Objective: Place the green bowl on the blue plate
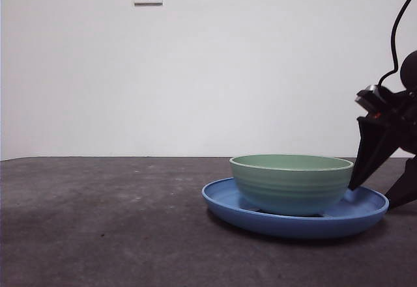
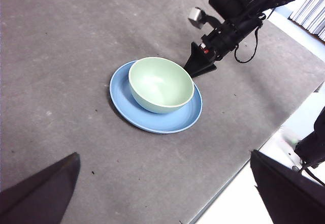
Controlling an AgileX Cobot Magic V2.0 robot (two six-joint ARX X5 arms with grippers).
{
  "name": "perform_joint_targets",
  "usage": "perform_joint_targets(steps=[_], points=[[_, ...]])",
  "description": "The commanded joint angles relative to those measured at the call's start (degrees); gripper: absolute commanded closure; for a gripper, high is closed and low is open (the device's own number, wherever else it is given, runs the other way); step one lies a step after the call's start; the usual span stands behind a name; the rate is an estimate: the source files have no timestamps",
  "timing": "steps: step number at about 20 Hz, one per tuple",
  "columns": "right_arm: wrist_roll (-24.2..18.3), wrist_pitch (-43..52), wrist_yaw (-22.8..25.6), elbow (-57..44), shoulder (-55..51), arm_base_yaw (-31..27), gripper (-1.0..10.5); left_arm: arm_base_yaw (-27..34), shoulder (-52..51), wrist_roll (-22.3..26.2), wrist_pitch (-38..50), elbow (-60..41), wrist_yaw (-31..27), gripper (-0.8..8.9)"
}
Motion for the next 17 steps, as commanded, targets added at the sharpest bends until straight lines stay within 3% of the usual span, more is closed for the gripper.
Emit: perform_joint_targets(steps=[1,6,17], points=[[-1.0,0.9,-0.3,1.0,1.7,0.9,7.7,-0.3,0.2,-0.1,0.3,0.6,-0.3,2.47],[-0.5,1.3,2.2,1.0,1.8,1.6,9.4,-0.3,0.2,-0.1,0.3,0.6,-0.3,2.47],[3.5,-1.8,2.6,5.2,1.6,2.6,9.4,-0.3,0.2,-0.1,0.3,0.6,-0.3,2.47]])
